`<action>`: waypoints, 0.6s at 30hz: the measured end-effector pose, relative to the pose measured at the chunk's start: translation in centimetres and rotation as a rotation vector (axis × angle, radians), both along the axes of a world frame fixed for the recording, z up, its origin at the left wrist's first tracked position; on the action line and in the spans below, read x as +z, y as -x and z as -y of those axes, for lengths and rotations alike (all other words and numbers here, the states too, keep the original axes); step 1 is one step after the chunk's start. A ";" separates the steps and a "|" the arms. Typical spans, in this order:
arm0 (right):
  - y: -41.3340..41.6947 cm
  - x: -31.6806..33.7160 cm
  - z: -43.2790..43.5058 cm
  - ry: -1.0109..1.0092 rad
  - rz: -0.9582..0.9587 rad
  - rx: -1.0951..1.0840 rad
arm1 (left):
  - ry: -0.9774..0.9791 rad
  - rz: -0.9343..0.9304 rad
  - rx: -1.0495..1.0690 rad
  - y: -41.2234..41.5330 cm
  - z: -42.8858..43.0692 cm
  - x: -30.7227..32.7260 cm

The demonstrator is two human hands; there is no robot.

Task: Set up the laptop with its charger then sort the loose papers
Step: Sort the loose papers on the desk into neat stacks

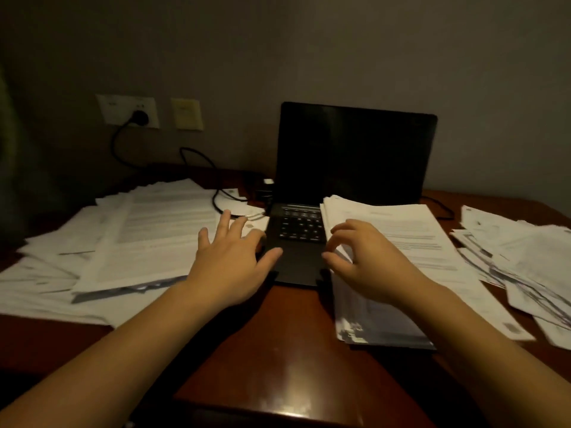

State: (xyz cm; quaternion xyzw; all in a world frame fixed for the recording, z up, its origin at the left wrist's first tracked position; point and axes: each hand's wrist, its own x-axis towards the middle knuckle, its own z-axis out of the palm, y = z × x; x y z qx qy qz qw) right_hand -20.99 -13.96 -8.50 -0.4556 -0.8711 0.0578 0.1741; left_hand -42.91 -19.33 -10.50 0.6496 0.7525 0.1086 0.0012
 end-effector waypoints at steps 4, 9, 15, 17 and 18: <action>5.6 0.2 0.2 0.040 -0.059 0.143 | 0.027 0.015 0.135 6.4 1.2 0.4; 11.9 0.2 0.4 0.335 -0.271 0.152 | 0.098 0.021 0.312 14.4 2.9 -0.3; 16.9 0.9 -0.7 0.921 -0.778 -0.168 | 0.137 0.088 0.369 18.2 4.2 -2.5; 17.9 1.2 -1.3 0.993 -0.865 -0.267 | 0.103 0.117 0.365 18.3 4.2 -2.7; 18.1 1.1 -1.6 1.003 -0.879 -0.296 | 0.087 0.130 0.363 18.4 4.1 -2.7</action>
